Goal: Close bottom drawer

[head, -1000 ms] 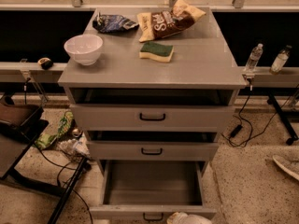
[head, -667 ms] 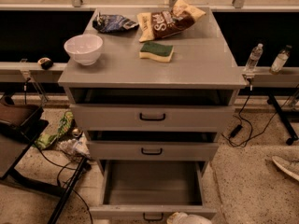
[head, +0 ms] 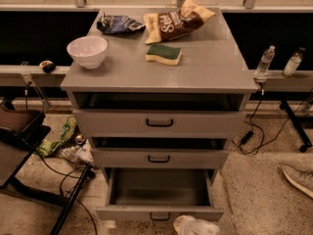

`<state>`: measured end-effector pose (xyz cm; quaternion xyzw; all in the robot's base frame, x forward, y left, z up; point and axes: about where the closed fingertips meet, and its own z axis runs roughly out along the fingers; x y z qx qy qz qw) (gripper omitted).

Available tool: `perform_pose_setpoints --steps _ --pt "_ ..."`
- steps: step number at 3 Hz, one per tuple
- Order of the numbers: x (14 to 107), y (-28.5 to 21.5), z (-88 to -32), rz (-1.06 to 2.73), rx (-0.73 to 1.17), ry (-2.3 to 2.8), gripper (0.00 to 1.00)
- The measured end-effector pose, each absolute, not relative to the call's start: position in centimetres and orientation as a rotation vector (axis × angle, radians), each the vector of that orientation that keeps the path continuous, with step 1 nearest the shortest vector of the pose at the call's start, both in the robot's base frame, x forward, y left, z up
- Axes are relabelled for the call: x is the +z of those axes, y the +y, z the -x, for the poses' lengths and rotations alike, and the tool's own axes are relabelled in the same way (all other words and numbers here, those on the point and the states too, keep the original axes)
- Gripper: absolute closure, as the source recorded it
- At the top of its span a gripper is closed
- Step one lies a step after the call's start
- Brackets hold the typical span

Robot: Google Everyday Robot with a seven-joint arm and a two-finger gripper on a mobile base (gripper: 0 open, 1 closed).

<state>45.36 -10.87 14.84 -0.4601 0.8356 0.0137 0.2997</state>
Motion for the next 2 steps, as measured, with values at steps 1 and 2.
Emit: perform_pose_setpoints --steps 1,2 --pt "16.4 -11.2 -50.1 1.248 -0.039 2.147 1.0" --pt "17.0 -11.4 -51.7 1.254 -0.065 2.122 1.0"
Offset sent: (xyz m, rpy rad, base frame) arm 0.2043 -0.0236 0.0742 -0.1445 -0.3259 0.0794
